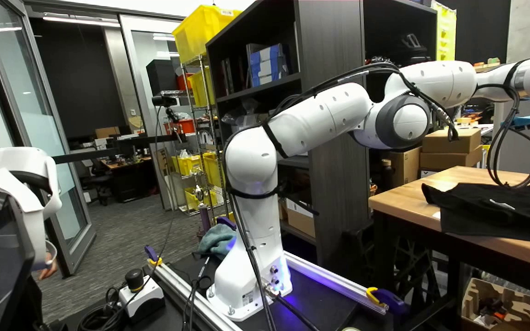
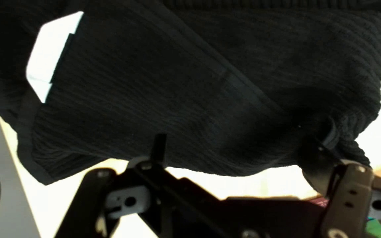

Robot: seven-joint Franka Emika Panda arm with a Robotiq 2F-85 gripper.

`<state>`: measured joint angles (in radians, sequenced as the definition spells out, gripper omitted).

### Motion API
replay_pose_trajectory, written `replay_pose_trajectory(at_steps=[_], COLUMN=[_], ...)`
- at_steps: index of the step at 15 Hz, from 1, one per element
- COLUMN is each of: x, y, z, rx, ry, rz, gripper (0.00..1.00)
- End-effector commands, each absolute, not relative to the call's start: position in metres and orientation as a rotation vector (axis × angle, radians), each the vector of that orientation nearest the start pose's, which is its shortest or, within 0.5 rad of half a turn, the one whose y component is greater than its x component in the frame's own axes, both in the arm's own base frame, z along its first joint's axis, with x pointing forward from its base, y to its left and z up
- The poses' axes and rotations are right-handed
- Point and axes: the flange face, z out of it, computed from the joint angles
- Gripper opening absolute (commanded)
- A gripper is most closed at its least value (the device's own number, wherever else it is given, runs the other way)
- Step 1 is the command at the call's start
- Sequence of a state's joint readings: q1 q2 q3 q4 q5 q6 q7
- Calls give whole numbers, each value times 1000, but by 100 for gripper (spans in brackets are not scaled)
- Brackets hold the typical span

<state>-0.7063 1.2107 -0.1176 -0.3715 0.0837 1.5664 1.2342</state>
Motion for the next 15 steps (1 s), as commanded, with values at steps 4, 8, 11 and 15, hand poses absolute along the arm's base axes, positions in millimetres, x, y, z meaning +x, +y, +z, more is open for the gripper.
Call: replay_pose_trajectory(at_steps=[4,8,11,15], x=[577,569,569,570], y=[-532,-533,-537,-543], z=[340,337,348,360], rx=[-1800,-1807,-1804,-1775], ry=[2790,2831,2824,2810], rz=[100,161,104,11], gripper=[100,100,100,100])
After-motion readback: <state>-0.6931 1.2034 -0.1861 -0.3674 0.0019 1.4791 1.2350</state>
